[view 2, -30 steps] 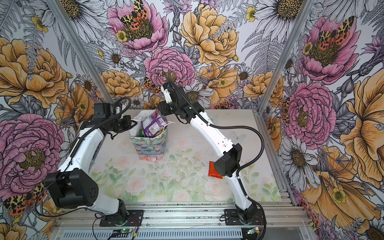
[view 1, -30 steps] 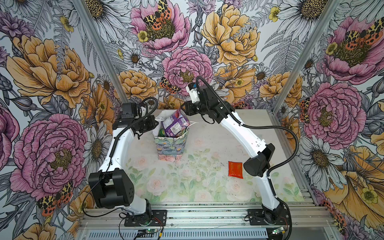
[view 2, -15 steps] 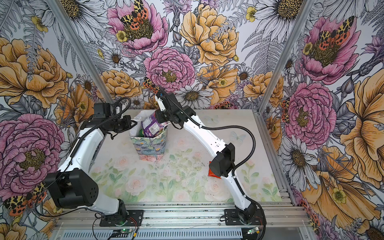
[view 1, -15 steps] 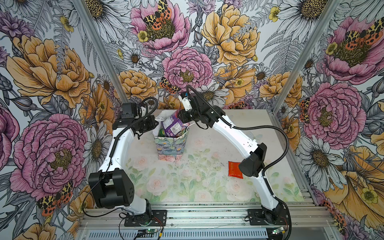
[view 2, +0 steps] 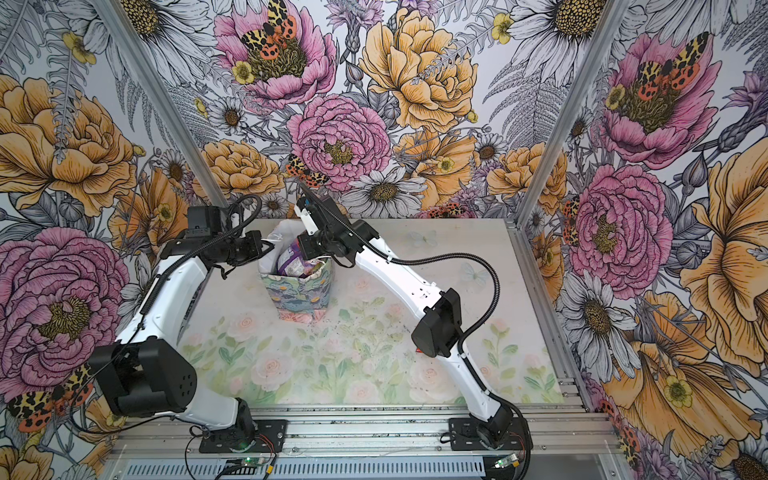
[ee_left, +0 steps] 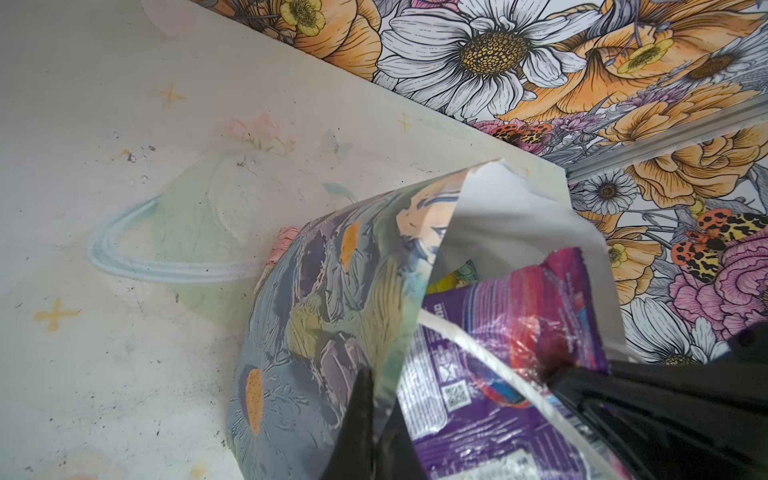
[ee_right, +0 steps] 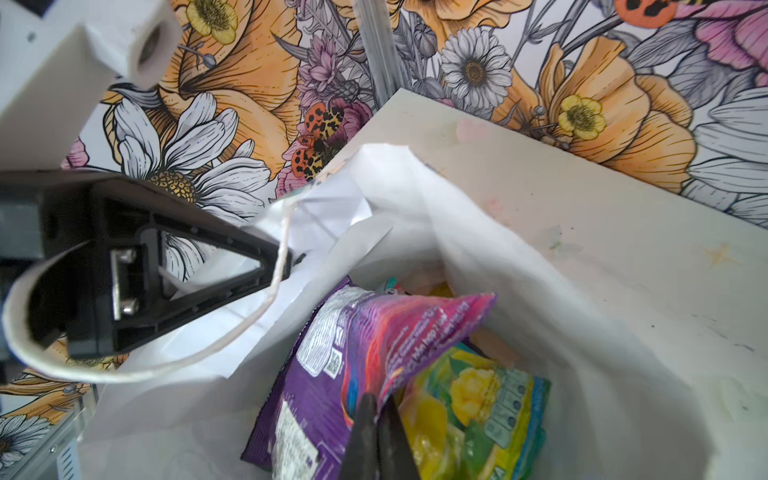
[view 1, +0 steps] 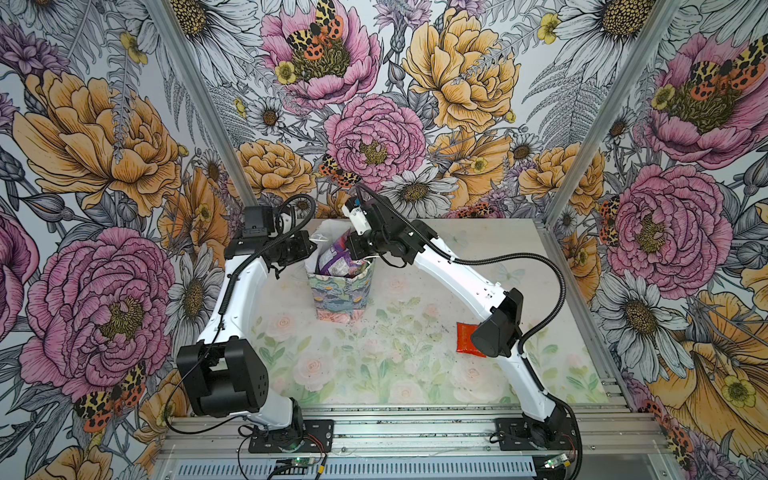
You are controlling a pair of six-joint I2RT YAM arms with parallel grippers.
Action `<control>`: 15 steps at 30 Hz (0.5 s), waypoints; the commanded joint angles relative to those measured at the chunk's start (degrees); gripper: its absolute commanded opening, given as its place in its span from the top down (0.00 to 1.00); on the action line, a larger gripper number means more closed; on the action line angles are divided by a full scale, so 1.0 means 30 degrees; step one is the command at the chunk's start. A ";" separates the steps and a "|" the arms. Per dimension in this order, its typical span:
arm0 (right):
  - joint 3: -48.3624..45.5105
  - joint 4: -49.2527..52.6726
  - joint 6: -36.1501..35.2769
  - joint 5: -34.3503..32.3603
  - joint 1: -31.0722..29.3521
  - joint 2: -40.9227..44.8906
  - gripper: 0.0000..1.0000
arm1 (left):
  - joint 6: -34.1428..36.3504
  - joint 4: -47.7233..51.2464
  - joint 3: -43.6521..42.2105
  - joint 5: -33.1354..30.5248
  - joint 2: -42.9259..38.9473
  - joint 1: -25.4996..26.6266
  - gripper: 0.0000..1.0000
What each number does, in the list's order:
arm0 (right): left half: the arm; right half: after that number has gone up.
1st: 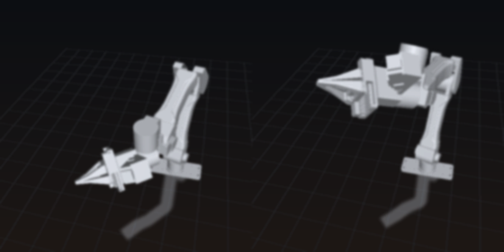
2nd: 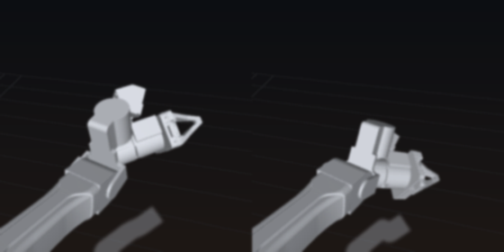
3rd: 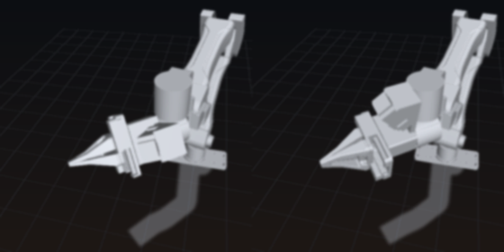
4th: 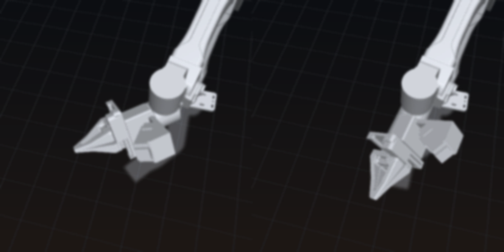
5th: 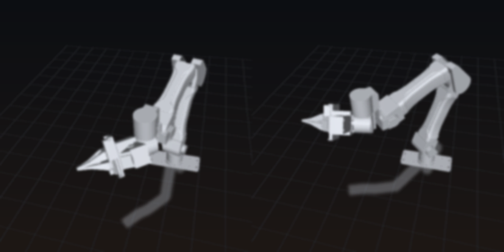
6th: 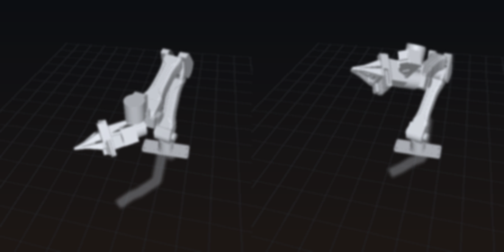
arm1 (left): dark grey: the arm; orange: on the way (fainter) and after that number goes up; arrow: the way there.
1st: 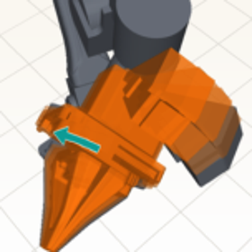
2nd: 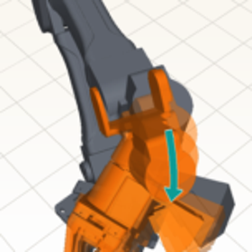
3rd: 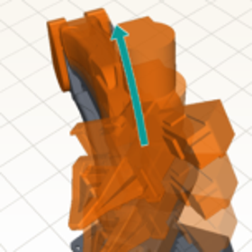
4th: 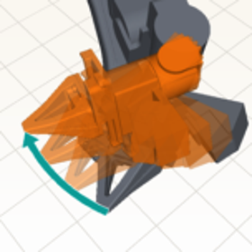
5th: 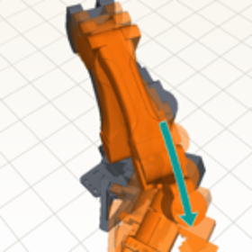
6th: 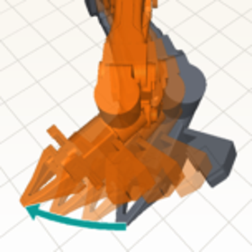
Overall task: Place the snacks into the paper bag
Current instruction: 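Lower the purple packet into the bag and open the right gripper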
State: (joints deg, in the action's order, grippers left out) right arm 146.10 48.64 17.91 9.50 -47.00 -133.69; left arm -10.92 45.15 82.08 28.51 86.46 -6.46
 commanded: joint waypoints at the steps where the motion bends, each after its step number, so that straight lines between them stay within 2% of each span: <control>1: 0.0532 0.0016 -0.0154 0.0242 -0.0206 -0.0537 1.00 | 0.0139 0.0159 0.0301 0.0610 -0.0489 -0.0135 1.00; 10: 0.0777 0.0089 0.0004 -0.0637 0.0113 -0.1720 1.00 | 0.0158 0.0174 0.0273 0.0622 -0.0547 -0.0126 1.00; 12: 0.1014 0.0284 0.0120 -0.0624 0.0274 -0.1894 0.90 | 0.0153 0.0170 0.0272 0.0622 -0.0547 -0.0123 1.00; 15: 0.1711 0.0514 0.0168 -0.0244 0.0409 -0.1581 0.69 | 0.0160 0.0175 0.0273 0.0603 -0.0529 -0.0109 1.00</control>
State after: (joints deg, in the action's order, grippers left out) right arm 148.49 49.10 18.20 8.62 -46.13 -138.10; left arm -10.92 45.12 82.08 28.53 86.43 -6.50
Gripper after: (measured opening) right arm 0.262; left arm 0.043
